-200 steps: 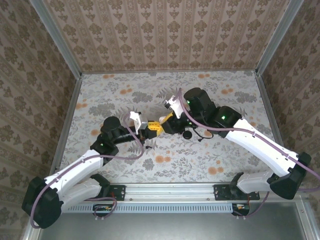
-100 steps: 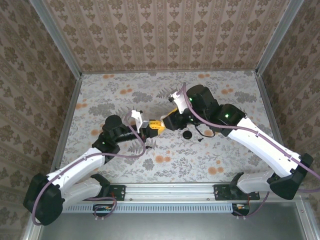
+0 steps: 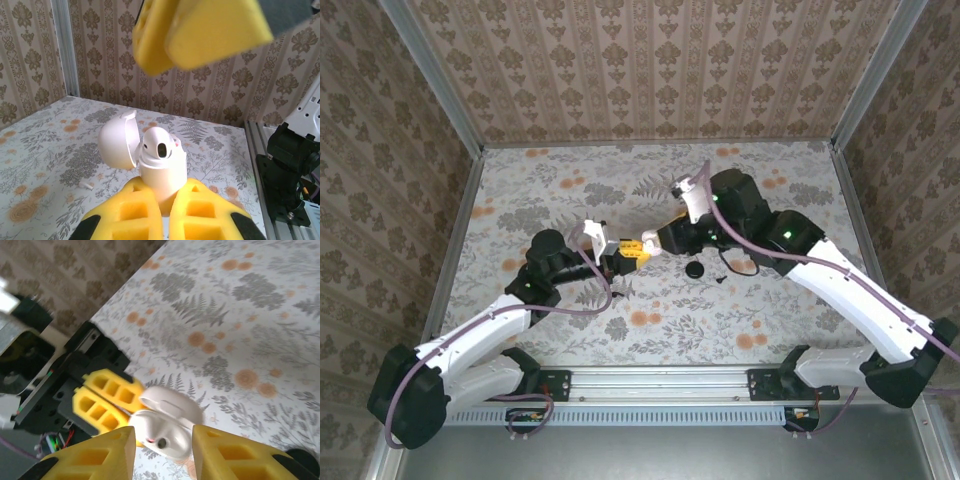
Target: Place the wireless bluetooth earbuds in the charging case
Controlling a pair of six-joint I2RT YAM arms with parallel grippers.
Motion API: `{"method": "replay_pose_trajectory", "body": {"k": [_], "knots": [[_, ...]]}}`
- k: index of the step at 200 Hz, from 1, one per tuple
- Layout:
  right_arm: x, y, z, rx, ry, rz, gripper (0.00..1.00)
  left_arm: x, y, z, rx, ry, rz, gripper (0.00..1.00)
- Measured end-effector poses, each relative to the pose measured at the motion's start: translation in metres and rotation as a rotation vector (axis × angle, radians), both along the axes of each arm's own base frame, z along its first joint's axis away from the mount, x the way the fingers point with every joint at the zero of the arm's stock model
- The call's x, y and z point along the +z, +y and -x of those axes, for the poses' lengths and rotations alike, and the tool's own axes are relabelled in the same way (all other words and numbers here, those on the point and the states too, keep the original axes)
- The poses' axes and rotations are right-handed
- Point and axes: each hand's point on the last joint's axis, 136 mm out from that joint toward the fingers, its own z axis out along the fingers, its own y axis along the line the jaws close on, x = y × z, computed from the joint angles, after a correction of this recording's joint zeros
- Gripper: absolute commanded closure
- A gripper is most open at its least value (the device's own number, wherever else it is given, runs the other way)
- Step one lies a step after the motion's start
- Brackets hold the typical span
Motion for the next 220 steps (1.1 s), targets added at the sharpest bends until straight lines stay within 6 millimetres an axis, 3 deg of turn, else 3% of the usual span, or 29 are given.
{"method": "replay_pose_trajectory", "body": {"k": [20,40,65,114,142,177,220], "knots": [[-0.003,-0.026,-0.019,-0.130,0.026,-0.010,0.65,-0.001,0.003,-0.006,0.028,0.002,-0.002,1.00],[-0.023,-0.049,-0.037,-0.252,0.091,0.010,0.65,-0.002,0.008,-0.015,0.064,0.008,-0.007,1.00],[-0.063,-0.064,-0.056,-0.344,0.187,0.076,0.63,-0.007,0.015,-0.022,0.100,0.017,-0.014,1.00],[-0.160,-0.084,-0.097,-0.455,0.406,0.276,0.63,-0.021,0.021,-0.026,0.123,0.046,-0.036,1.00],[-0.201,-0.104,-0.125,-0.531,0.503,0.376,0.64,-0.030,0.020,-0.031,0.126,0.069,-0.054,1.00],[-0.234,-0.124,-0.152,-0.588,0.559,0.482,0.65,-0.051,0.016,-0.037,0.118,0.118,-0.096,1.00],[-0.257,-0.141,-0.179,-0.627,0.596,0.558,0.65,-0.066,0.013,-0.043,0.116,0.133,-0.129,1.00]]}}
